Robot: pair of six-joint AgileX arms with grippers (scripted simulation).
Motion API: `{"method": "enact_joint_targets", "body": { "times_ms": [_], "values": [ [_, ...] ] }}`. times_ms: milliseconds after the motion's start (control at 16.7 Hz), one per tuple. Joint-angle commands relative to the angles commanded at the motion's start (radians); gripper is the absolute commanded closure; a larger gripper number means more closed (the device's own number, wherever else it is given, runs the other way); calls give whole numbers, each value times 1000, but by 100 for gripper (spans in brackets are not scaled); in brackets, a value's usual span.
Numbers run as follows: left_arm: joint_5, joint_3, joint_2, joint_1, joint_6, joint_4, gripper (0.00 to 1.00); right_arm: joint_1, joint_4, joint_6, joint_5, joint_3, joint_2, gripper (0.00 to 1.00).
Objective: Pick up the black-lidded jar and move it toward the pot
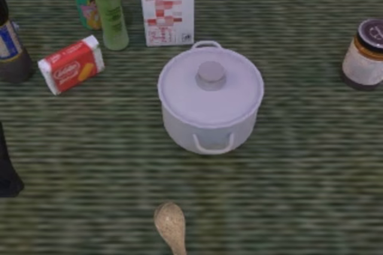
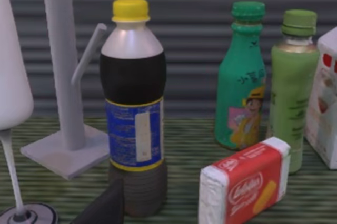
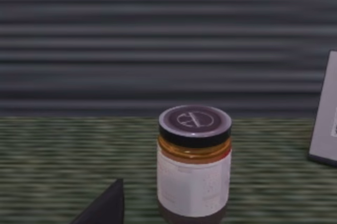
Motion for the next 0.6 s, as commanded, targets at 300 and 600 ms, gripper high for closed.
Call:
{"method": "enact_joint_targets", "body": {
  "times_ms": [300, 600],
  "values": [
    [0, 0, 0, 0, 0, 0, 0, 4, -38, 0, -7, 56, 53, 0],
    [0, 0, 0, 0, 0, 0, 0, 1, -225, -5, -13, 331, 319, 0]
  ]
}}
